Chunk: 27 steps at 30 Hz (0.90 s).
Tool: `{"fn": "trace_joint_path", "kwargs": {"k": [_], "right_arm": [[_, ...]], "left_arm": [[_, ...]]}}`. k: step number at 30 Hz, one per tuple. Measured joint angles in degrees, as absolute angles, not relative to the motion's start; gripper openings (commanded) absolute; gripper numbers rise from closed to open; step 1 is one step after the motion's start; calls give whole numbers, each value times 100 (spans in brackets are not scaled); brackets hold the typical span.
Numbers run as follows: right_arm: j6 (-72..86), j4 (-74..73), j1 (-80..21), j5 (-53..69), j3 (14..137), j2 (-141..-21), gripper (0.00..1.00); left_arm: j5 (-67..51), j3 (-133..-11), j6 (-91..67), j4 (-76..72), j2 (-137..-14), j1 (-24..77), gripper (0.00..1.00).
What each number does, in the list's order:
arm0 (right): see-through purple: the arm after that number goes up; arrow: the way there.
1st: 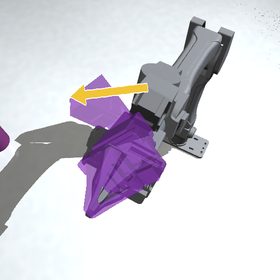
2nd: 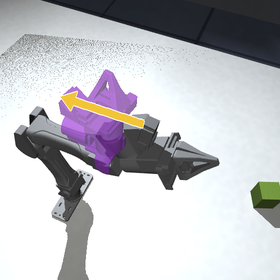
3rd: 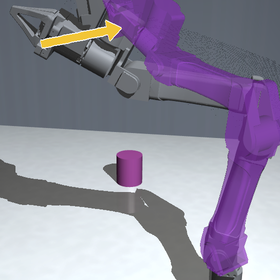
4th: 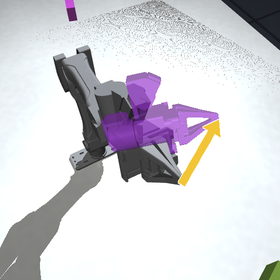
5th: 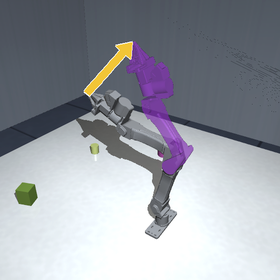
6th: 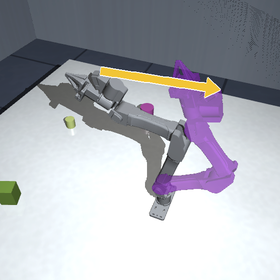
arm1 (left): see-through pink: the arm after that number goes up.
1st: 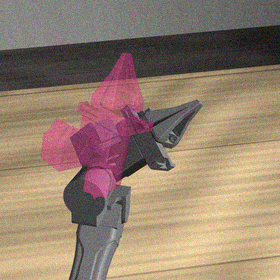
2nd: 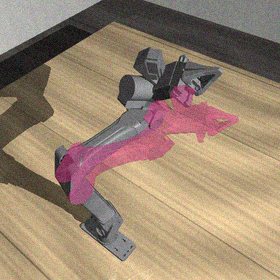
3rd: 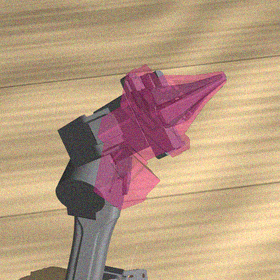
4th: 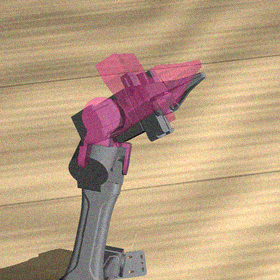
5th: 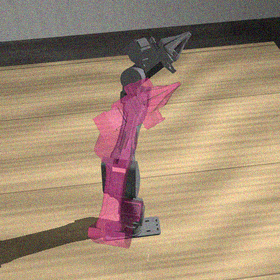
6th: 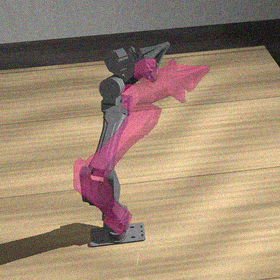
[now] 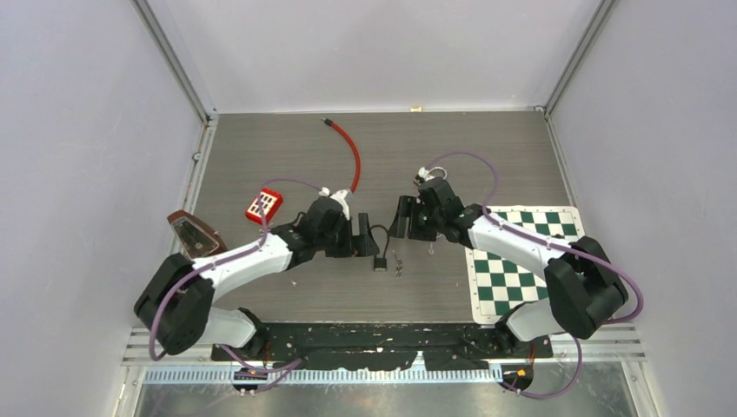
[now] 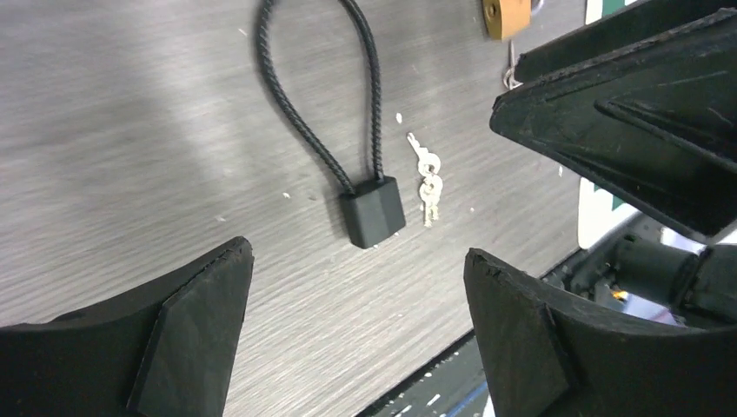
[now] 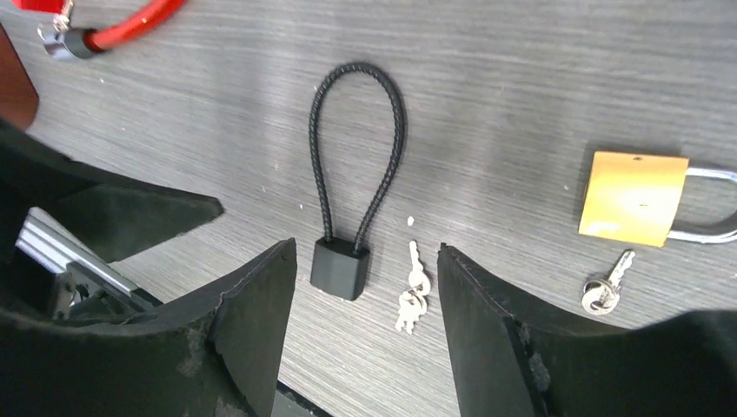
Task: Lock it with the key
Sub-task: Place the key at the center of the board, then pick up the lock from the center of the board.
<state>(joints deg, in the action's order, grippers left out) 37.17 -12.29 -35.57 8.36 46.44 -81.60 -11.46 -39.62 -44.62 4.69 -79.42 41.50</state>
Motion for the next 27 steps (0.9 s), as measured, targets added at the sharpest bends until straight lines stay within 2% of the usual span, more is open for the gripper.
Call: {"fn": "trace_joint_path", "kwargs": {"k": [7,15,21,27], "right_arm": [[3667,-1398,-3557,663,5129,-8250,62],[3516,-1420,-3557,705,5583,-8558,59],[3430,-1472,-3557,762,5583,-8556,59],[3395,-1553,-3533,779,5634,-8554,59]], "left_arm": [[-355,-4532,-3459,1577,-7518,3516,87],[32,-6259,-2187,2604,-8941,2786,86],[-478,-6827,-1885,2906,-10033,2263,77],[-1203,-6941,-2095,2923,-10545,1787,73]]}}
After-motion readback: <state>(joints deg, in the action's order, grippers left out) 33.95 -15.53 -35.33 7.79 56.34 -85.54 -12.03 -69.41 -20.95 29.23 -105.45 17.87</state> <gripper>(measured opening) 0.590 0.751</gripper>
